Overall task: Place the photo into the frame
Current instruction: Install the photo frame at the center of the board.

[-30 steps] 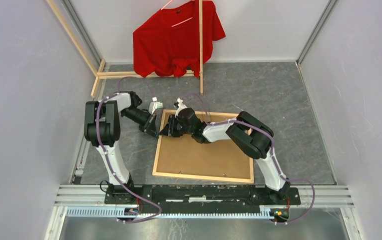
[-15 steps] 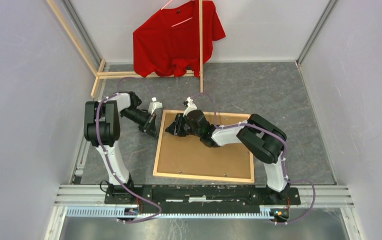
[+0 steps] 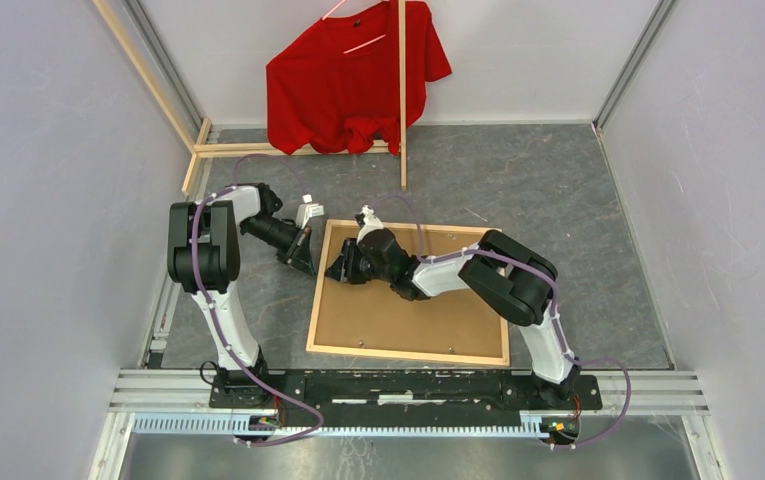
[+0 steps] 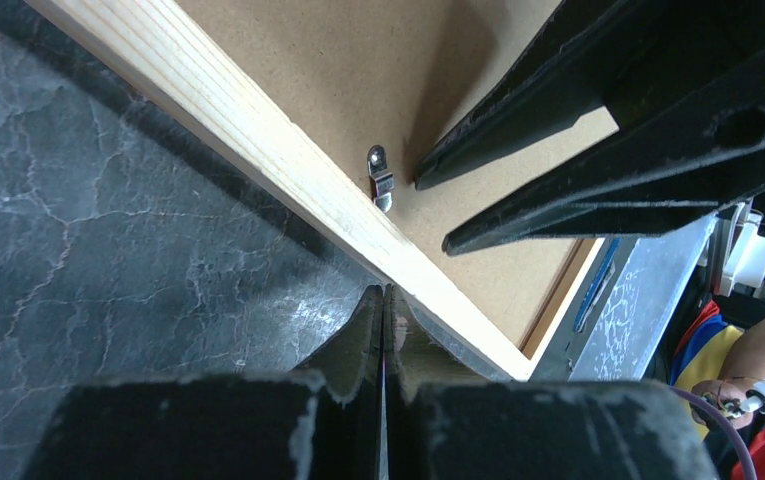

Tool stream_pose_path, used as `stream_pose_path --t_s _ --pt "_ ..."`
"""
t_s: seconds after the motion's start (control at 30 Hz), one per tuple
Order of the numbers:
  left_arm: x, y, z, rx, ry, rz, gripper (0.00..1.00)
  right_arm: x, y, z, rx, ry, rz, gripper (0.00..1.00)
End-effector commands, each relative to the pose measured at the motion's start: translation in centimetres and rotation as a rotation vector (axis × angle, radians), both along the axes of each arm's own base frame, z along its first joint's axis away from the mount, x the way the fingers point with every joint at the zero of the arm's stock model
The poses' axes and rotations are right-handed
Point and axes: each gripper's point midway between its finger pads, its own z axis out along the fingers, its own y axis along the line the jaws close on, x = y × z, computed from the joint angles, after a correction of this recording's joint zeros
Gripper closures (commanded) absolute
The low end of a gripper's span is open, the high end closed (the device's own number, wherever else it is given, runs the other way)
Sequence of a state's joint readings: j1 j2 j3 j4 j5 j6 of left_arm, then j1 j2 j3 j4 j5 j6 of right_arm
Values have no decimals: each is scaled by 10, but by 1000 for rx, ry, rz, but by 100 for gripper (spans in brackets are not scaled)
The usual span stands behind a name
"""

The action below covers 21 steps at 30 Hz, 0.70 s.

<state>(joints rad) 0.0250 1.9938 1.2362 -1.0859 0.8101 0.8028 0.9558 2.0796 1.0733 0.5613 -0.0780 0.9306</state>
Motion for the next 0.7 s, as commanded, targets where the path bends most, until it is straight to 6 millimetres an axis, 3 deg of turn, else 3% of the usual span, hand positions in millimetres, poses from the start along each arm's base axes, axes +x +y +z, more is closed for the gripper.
stream_pose_path --t_s 0.0,0.47,0.67 --pt "3 -1 -1 -30 -47 -29 98 7 14 6 9 -22 -9 65" --pt "0 -1 -2 -38 -44 -40 98 16 12 -10 -57 -28 -63 65" --pt "0 -1 -2 -40 -44 -42 98 20 21 -2 -33 -49 -41 65"
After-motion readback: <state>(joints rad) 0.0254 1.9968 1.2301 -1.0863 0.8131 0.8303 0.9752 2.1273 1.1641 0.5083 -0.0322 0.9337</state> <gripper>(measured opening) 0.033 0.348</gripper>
